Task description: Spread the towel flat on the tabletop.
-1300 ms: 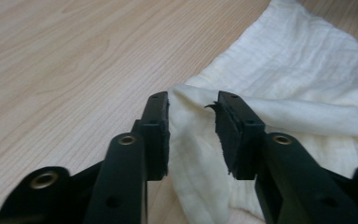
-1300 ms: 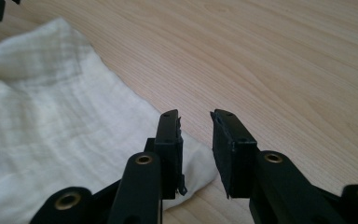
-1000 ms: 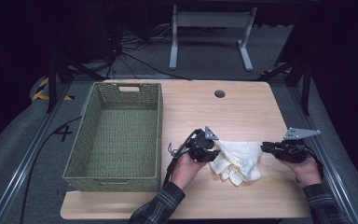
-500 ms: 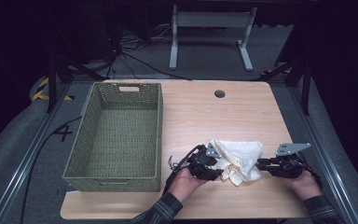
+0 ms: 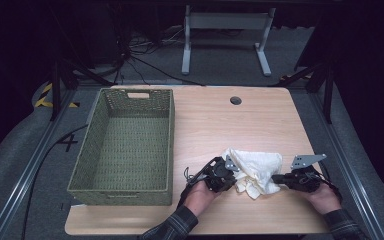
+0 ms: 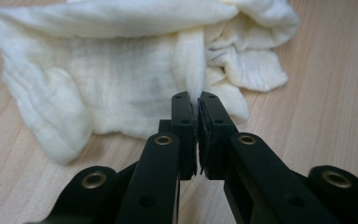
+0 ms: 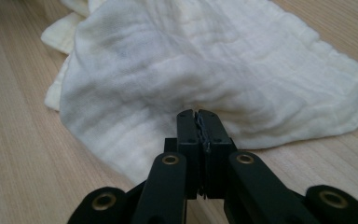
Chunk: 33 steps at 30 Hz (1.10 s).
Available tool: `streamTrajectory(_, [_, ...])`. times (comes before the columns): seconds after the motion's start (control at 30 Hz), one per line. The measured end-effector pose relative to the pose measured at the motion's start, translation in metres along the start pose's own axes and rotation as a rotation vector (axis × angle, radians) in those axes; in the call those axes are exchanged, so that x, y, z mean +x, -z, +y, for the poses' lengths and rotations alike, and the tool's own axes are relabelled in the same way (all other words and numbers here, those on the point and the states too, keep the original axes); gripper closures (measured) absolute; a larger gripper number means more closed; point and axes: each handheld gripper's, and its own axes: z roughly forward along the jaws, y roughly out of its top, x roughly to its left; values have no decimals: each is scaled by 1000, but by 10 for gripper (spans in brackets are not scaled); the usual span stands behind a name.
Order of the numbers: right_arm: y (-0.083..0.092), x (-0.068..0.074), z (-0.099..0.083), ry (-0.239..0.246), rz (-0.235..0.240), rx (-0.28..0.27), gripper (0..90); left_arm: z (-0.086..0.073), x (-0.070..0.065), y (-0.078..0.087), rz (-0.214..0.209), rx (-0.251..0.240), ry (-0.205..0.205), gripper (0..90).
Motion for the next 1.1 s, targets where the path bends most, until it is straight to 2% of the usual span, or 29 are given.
streamTrajectory(0.1, [8, -3, 1, -11, -5, -31, 890, 4, 2, 11, 25, -52, 13, 861])
streamTrajectory(0.2, [19, -7, 3, -24, -31, -69, 891, 6, 4, 16, 64, -72, 24, 860])
streamTrajectory(0.37, [31, -18, -1, -52, -76, -83, 893, 7, 17, 23, 119, -76, 78, 862])
streamTrajectory(0.5, [39, -28, -5, -71, -115, -91, 894, 5, 28, 27, 163, -71, 105, 862])
streamTrajectory(0.7, [46, -40, -11, -89, -170, -75, 895, 1, 38, 29, 233, -47, 145, 862])
streamTrajectory(0.73, [46, -41, -11, -91, -183, -67, 895, 0, 39, 28, 257, -36, 151, 862])
streamTrajectory(0.8, [45, -44, -13, -90, -218, -39, 896, -1, 44, 28, 271, -34, 174, 862])
streamTrajectory(0.9, [42, -47, -14, -99, -222, -22, 895, -3, 50, 27, 308, -29, 192, 863])
streamTrajectory(0.97, [38, -48, -13, -97, -220, -14, 894, -4, 51, 23, 322, -15, 187, 856])
streamTrajectory(1.03, [35, -48, -12, -98, -205, -15, 881, -3, 49, 22, 328, -10, 178, 793])
streamTrajectory(1.1, [35, -47, -11, -99, -187, -33, 827, -2, 47, 25, 314, -30, 170, 766])
